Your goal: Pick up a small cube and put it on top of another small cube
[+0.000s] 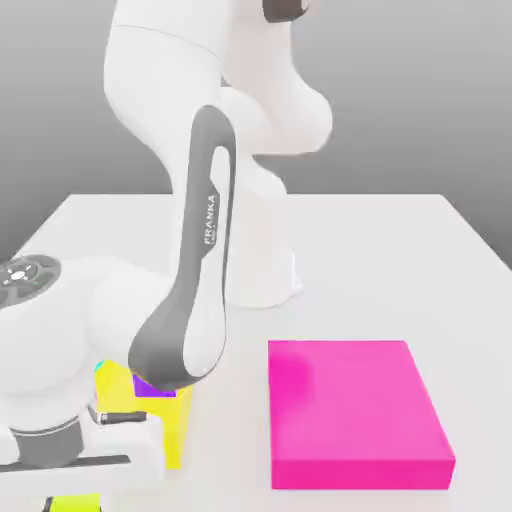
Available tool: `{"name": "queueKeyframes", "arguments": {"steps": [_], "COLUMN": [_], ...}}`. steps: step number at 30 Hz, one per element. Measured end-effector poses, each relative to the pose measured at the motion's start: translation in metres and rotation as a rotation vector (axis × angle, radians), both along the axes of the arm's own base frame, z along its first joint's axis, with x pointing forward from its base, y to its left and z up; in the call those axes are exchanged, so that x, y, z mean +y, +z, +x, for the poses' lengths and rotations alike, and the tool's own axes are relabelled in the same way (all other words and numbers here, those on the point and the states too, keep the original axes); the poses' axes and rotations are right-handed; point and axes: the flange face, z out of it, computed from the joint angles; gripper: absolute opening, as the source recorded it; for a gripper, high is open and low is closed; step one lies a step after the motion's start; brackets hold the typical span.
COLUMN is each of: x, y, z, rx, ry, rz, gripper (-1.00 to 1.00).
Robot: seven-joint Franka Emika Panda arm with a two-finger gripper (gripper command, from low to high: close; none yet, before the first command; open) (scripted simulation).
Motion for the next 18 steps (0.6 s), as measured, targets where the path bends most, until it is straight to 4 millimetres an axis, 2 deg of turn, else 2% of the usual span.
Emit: {"name": "queueKeyframes", "arguments": {"steps": [2,4,6,13,18], "x": [0.0,0.0,-0.005,-0.03,-0.047], "y": [0.015,0.042,0.064,0.113,0.143], "z": [0.001,0.001,-0.008,-0.069,-0.122], "rx": [0.0,0.0,0.002,0.014,0.017], "ry": [0.001,0.001,-0.038,-0.303,-0.506], "rz": [-0.001,-0.001,0.009,0.055,0.062], "gripper": [-1.0,-1.0,-1.0,-1.0,-1.0]}}
